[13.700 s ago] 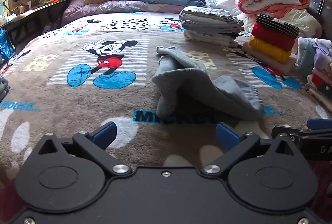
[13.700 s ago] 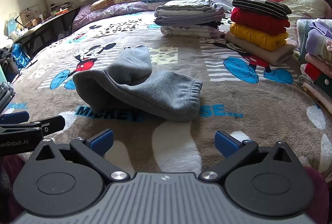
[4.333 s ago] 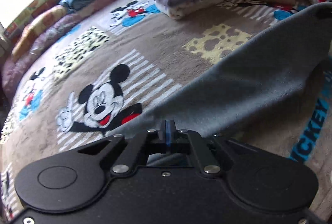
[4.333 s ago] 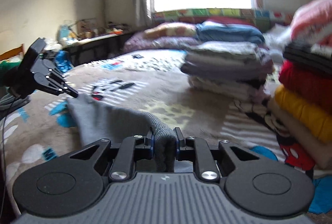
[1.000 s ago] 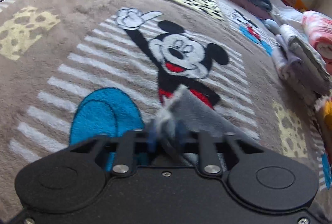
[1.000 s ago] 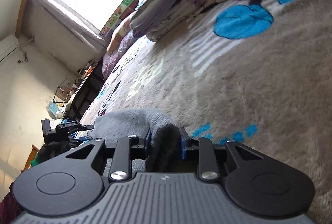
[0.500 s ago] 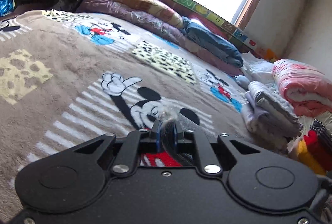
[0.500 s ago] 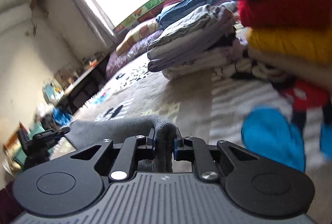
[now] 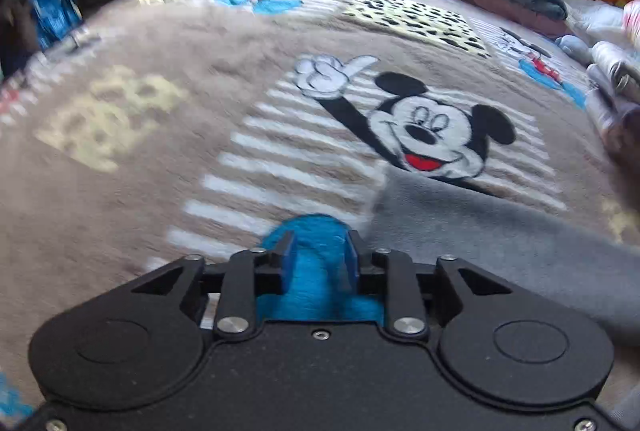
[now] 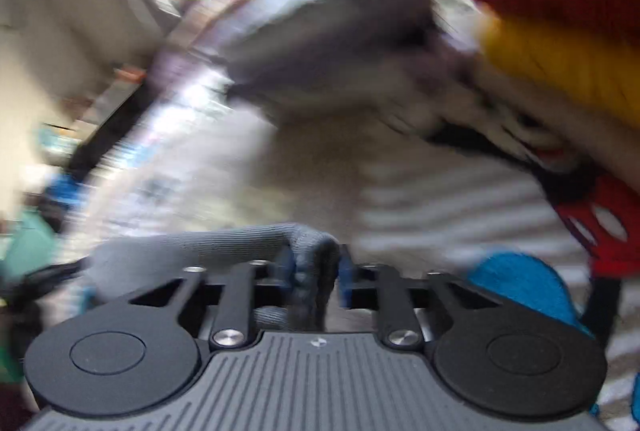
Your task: Fold clothes
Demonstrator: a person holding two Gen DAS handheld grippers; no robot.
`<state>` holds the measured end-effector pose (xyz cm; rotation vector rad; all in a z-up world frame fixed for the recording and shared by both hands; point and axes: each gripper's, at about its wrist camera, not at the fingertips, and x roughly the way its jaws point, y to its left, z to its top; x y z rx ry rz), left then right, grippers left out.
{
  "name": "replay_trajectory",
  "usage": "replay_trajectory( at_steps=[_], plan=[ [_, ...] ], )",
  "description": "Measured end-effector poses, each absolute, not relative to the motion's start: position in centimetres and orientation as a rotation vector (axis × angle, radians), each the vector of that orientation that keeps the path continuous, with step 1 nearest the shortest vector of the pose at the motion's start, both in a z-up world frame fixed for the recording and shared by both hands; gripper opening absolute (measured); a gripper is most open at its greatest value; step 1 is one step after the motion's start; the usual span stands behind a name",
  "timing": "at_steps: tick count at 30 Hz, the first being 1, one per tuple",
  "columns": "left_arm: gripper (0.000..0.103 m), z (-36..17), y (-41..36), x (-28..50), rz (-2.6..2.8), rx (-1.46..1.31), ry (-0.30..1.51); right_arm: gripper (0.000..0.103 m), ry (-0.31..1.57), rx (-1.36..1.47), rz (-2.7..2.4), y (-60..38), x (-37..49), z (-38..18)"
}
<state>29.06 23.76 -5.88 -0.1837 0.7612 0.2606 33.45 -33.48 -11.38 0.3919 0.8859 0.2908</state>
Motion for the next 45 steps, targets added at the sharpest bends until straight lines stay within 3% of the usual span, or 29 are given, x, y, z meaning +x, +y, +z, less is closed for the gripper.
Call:
replay_trajectory(
  at_steps=[1,3,5,14,24,25,27,28,33,37,45],
  plan=[
    [0.028,-5.2,24.3,28.1,0.257,-0.215,0.735,0.038,0.878,0.4,0.282,-33.6,33.5,-11.6],
    [0.043,-4.3,25.2,25.9,0.241,-0.288,0.702,0.047,0.839,0.432,0.263,-33.8,32.7,-11.0],
    [0.048,-3.7,25.8,23.5,0.241,-0.335,0.676,0.064,0.796,0.432,0.244,-34.0,30.8,-10.3],
    [0.048,-4.7,27.3,12.1,0.25,-0.663,0.611,0.065,0.697,0.749,0.234,-37.1,19.8,-11.6],
    [0.049,-7.4,24.2,9.2,0.16,-0.726,0.682,0.065,0.643,0.93,0.249,-35.3,15.4,-14.4],
    [0.048,-7.7,23.7,9.3,0.152,-0.708,0.672,0.064,0.64,0.938,0.252,-35.0,15.4,-14.6],
    [0.024,-7.9,22.7,9.7,0.146,-0.649,0.663,0.046,0.637,0.949,0.26,-34.7,15.6,-15.0],
    [0.003,-7.9,22.2,9.9,0.149,-0.625,0.664,0.016,0.644,0.96,0.27,-34.5,15.8,-15.3],
    [0.004,-5.9,22.5,8.5,0.144,-0.664,0.536,0.014,0.491,1.077,0.337,-35.8,13.9,-14.6],
    [0.004,-8.0,23.1,8.8,0.183,-0.689,0.589,0.012,0.595,1.13,0.305,-37.0,13.8,-18.0],
    [0.005,-9.1,23.5,8.3,0.208,-0.717,0.591,0.013,0.556,1.113,0.369,-37.4,13.1,-18.6]
  ],
)
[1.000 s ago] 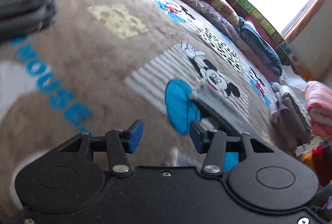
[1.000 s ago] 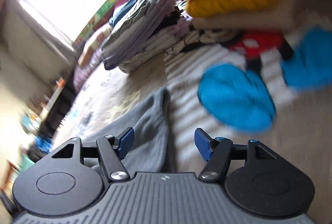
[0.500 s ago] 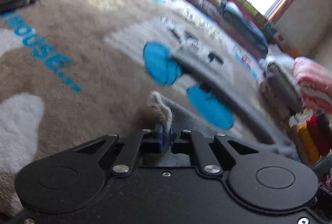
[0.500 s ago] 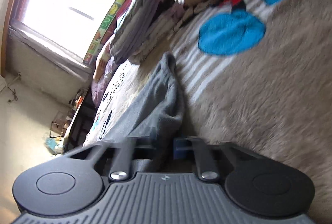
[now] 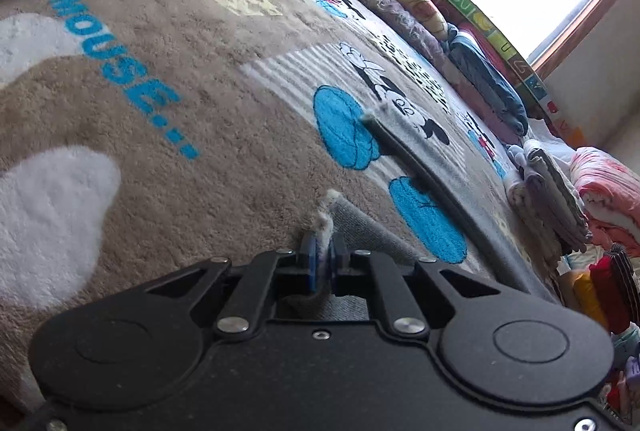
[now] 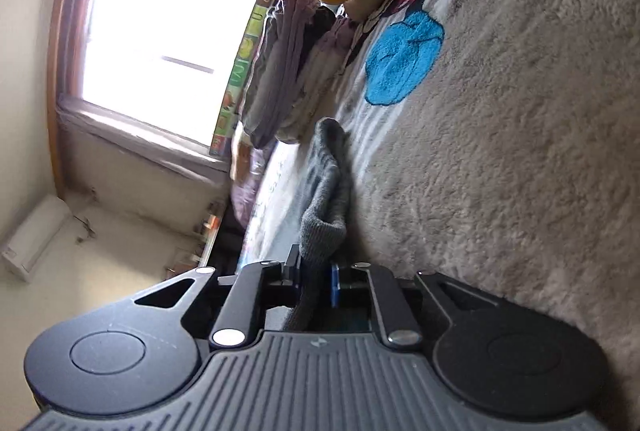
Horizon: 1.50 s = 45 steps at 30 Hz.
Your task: Fold clothes
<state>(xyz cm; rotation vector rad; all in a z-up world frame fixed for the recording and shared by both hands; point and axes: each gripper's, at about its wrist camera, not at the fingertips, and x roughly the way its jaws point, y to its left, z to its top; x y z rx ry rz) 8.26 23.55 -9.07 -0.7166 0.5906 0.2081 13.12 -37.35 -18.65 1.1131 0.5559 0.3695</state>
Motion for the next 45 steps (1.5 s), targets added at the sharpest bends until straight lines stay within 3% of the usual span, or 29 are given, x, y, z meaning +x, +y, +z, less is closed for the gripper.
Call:
replay_trajectory(
  at_steps=[4,7,10,16,19,23,27,29,32,38,45],
  plan=[
    [0.007,-8.8,23.2,7.7,0.238,-0.695,0.58,0.014,0.612,0.944,0.303,-36.4,12.3,-17.0],
    [0.006,-8.6,23.2,7.2,0.282,-0.677,0.565,0.021,0.605,0.879,0.254,-36.7,10.8,-15.9],
    [0.007,-7.7,23.3,6.5,0.274,-0.67,0.532,0.029,0.54,0.791,0.213,-37.3,9.5,-14.2],
    [0.007,-4.5,19.9,6.3,0.141,-0.441,0.484,0.033,0.447,0.487,0.281,-37.1,9.6,-9.2],
    [0.024,-5.2,18.3,7.3,0.079,-0.389,0.519,0.04,0.459,0.184,0.36,-34.4,10.0,-6.9],
    [0.028,-8.8,18.0,9.8,0.08,-0.441,0.701,0.041,0.51,-0.133,0.438,-30.9,11.0,-7.5],
    [0.031,-6.4,18.4,8.7,0.07,-0.411,0.66,0.042,0.737,-0.161,0.424,-30.5,12.6,-11.0],
    [0.052,-4.8,18.5,7.8,0.066,-0.354,0.633,0.042,0.714,-0.157,0.435,-30.8,11.8,-10.3],
    [0.054,-2.8,18.7,6.6,0.028,-0.275,0.598,0.042,0.62,-0.226,0.433,-30.6,9.8,-8.4],
    [0.055,-2.5,17.3,5.0,-0.024,0.081,0.589,0.049,0.505,-0.57,0.49,-27.3,7.7,-7.8],
    [0.055,-6.7,13.5,3.9,-0.096,0.622,0.621,0.052,0.493,-0.937,0.54,-23.6,6.7,-11.2]
  ],
)
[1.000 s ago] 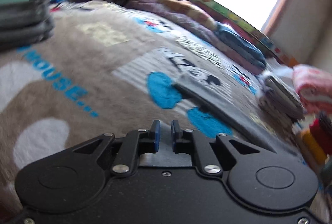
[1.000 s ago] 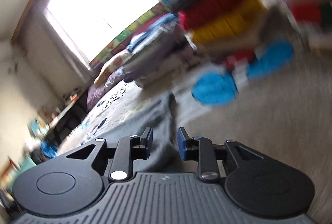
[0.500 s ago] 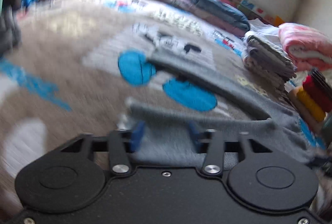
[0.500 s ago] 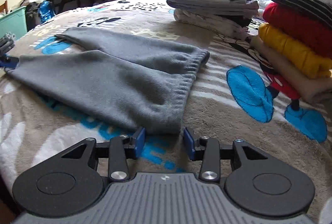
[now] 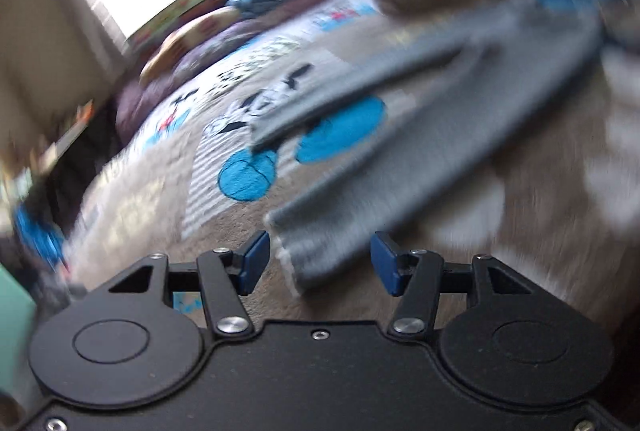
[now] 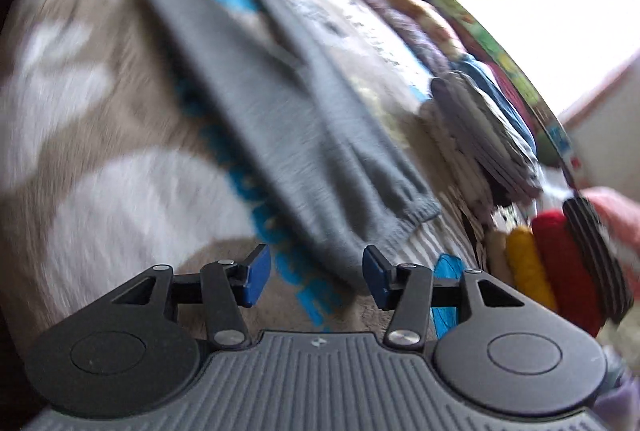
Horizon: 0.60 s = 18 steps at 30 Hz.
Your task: Fold clothes
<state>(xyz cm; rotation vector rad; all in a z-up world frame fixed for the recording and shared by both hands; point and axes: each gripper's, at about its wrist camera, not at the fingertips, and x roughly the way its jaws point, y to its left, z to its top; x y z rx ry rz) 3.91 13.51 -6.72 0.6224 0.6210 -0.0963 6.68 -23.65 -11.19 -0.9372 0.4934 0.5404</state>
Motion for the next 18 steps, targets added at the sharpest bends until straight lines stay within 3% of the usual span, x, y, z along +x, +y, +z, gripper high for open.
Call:
replay_trajectory(
  at_steps=[5,9,11,12,14,18],
  plan=[
    [0.055,-11.7,11.9,3.5,-0.084,1.053,0.606,0.06,0.429,-1.032,0.522,-23.3,6.6,-12.5],
    [0.051,-12.4,12.3,4.1,-0.061,1.096,0.556,0.062,0.389,-1.112,0.525,-23.0,7.0,-13.1],
    [0.011,-12.6,12.6,4.6,-0.042,1.101,0.544,0.058,0.399,-1.102,0.531,-22.9,7.6,-13.0],
    [0.006,-12.3,12.9,4.7,-0.038,1.074,0.539,0.054,0.414,-1.086,0.535,-22.9,7.9,-12.7],
    [0.006,-11.5,13.3,4.7,-0.031,1.015,0.528,0.009,0.447,-1.056,0.541,-22.8,8.2,-12.2],
    [0.006,-7.8,15.0,5.2,-0.025,0.811,0.482,0.008,0.462,-0.95,0.555,-23.2,8.3,-10.4]
  ],
)
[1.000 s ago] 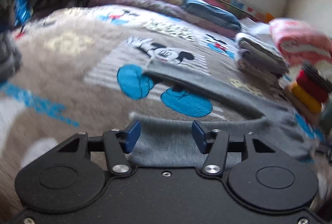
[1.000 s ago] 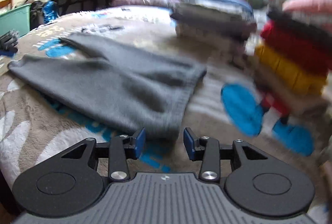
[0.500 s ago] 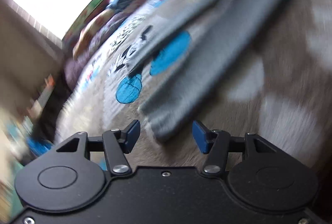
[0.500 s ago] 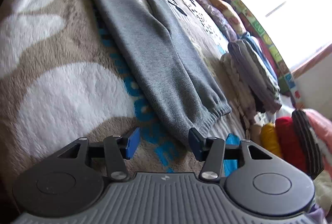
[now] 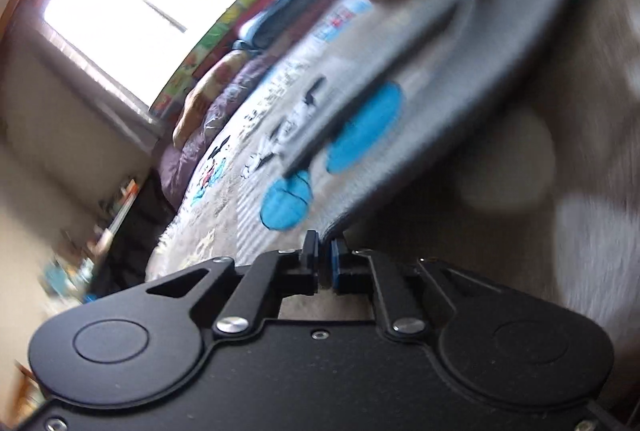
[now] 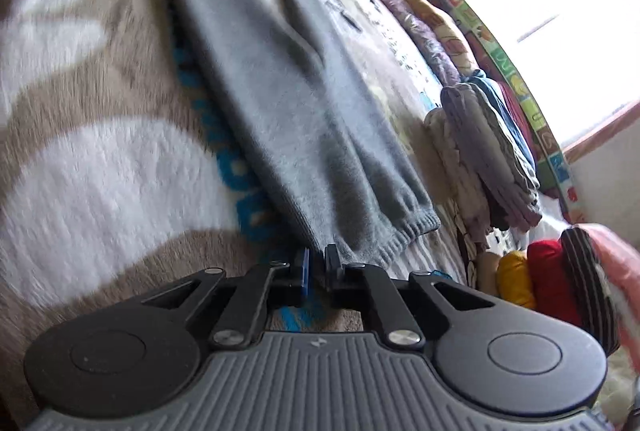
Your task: Fold clothes
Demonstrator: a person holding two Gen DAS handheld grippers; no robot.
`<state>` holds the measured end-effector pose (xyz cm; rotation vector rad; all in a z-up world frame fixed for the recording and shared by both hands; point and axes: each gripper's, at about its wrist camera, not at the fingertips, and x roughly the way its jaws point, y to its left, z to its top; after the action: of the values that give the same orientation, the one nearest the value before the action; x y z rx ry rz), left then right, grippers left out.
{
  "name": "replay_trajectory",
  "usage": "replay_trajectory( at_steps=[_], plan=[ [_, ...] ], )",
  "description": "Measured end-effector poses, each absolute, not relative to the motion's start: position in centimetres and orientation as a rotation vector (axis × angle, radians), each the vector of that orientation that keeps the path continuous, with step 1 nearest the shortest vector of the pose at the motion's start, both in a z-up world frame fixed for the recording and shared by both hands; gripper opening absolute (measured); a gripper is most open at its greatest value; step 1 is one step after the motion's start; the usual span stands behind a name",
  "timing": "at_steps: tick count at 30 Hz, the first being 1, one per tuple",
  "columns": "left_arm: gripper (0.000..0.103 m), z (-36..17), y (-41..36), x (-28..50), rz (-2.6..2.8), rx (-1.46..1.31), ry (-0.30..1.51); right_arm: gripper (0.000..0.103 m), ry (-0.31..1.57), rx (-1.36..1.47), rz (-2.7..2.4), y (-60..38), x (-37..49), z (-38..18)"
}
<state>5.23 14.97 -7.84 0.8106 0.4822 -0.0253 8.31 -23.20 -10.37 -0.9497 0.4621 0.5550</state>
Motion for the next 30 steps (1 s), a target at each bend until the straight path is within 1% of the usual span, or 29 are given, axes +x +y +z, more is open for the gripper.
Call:
replay_trajectory(
  at_steps=[1,2,6,7,8,11,12,13,14,16,17,18,20,22,23,24,25,26,27,30],
  plan=[
    [0.006,-7.1,14.9,5.6,-0.029,0.776,0.479,0.007,0.458,-0.913,0.557,-23.5,8.3,-9.8],
    [0.006,-6.4,14.7,6.0,-0.032,0.743,0.476,0.004,0.454,-0.883,0.556,-23.8,8.5,-9.1],
    [0.006,-4.3,14.7,8.7,-0.05,0.633,0.47,0.003,0.469,-0.751,0.54,-25.2,10.0,-6.7],
    [0.006,-4.0,14.7,9.0,-0.056,0.603,0.47,0.001,0.474,-0.725,0.537,-25.6,10.5,-6.2],
    [0.006,-3.9,14.6,9.4,-0.057,0.601,0.471,0.001,0.479,-0.706,0.533,-26.0,10.9,-5.9],
    [0.006,-3.8,14.3,10.2,-0.061,0.607,0.475,0.003,0.503,-0.727,0.57,-26.5,11.2,-5.7],
    [0.006,-4.0,14.1,10.0,-0.064,0.613,0.475,0.007,0.494,-0.767,0.591,-26.4,10.9,-6.0],
    [0.006,-4.2,14.1,9.9,-0.065,0.612,0.479,0.022,0.479,-0.819,0.61,-26.3,10.4,-6.5],
    [0.006,-4.4,14.1,9.7,-0.066,0.611,0.483,0.043,0.464,-0.871,0.63,-26.1,9.9,-6.9],
    [0.006,-5.0,14.2,9.3,-0.065,0.608,0.49,0.063,0.455,-0.969,0.658,-25.7,9.2,-8.2],
    [0.006,-5.2,14.3,9.1,-0.065,0.596,0.494,0.063,0.453,-1.017,0.67,-25.4,8.9,-8.9],
    [0.006,-5.3,14.4,8.9,-0.065,0.583,0.497,0.062,0.462,-1.06,0.671,-25.1,8.9,-9.7],
    [0.006,-5.7,14.6,8.7,-0.06,0.561,0.501,0.054,0.47,-1.119,0.662,-24.6,9.1,-11.1],
    [0.006,-5.7,14.8,8.7,-0.058,0.543,0.502,0.054,0.449,-1.127,0.652,-24.2,9.6,-11.7],
    [0.006,-5.7,14.9,8.8,-0.059,0.529,0.503,0.048,0.45,-1.121,0.652,-24.1,9.9,-11.8],
    [0.006,-5.6,15.1,8.9,-0.061,0.514,0.502,0.038,0.457,-1.111,0.655,-24.1,10.2,-11.9],
    [0.006,-5.3,15.3,9.2,-0.061,0.495,0.502,0.015,0.489,-1.083,0.655,-24.0,10.7,-11.7],
    [0.006,-5.0,15.5,9.5,-0.063,0.477,0.5,0.01,0.51,-1.045,0.659,-24.1,11.1,-11.2],
    [0.006,-4.6,15.7,9.9,-0.064,0.458,0.499,0.007,0.519,-1.006,0.665,-24.2,11.4,-10.5],
    [0.006,-3.3,16.4,11.5,-0.071,0.408,0.493,0.006,0.537,-0.869,0.67,-24.9,12.5,-8.2]
  ],
)
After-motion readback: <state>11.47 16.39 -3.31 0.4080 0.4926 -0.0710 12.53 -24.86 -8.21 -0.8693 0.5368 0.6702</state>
